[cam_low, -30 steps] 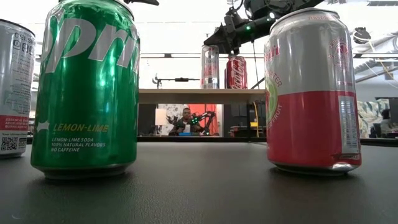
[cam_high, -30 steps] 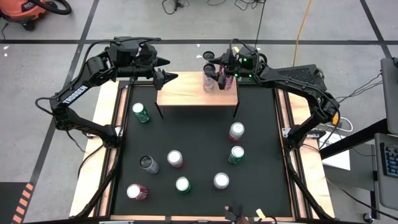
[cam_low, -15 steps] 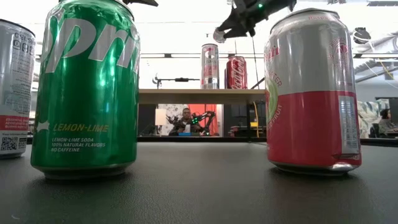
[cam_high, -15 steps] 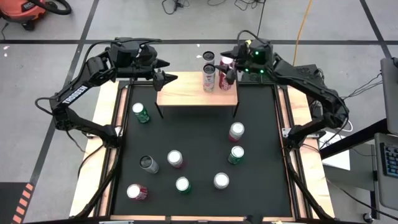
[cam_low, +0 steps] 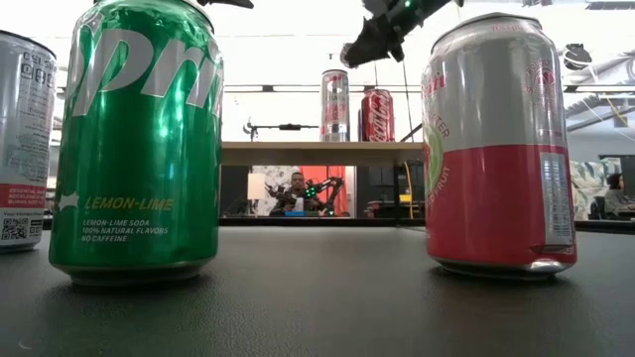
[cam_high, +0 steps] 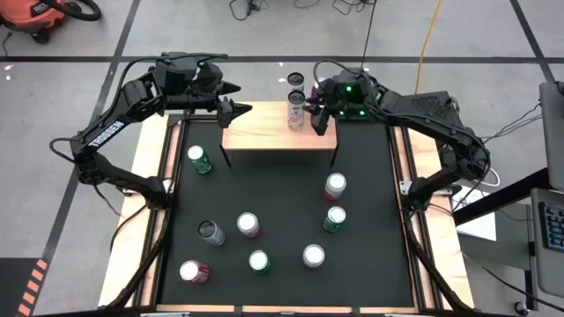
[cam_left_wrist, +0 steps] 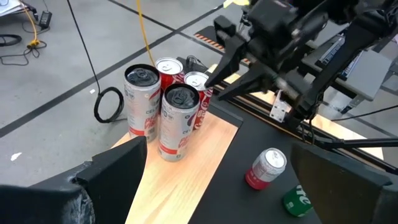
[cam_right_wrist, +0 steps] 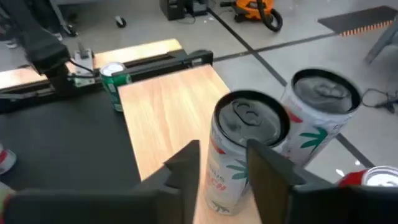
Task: Place canned beverage on shelf
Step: Put the bottom white pink soda can aligned with the other white pink soda can on the shelf
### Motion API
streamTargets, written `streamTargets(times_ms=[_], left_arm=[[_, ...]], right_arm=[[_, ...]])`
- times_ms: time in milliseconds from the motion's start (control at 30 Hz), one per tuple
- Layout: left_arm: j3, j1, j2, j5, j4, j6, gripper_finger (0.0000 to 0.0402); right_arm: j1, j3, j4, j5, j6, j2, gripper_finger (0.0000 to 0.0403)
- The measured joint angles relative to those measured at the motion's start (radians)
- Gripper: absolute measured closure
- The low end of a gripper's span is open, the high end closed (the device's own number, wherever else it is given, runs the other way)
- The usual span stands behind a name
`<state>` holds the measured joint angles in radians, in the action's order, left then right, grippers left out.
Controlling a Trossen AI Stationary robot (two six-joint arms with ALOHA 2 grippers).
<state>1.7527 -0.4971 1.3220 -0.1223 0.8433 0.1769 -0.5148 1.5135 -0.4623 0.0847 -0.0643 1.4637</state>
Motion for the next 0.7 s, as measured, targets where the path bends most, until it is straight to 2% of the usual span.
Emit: streamTargets(times_ms=[300, 700], left_arm=[[0.000, 0.003, 0.000, 0.000, 0.003, 0.019, 0.0002], [0.000, 0.003, 0.000, 0.000, 0.003, 0.018, 0.0002]], right_arm=[[0.003, -0.001, -0.066, -0.011, 0.021, 0.020, 0.0398], [0.002, -0.002, -0.057, -0.010, 0.019, 0.078, 0.0401]])
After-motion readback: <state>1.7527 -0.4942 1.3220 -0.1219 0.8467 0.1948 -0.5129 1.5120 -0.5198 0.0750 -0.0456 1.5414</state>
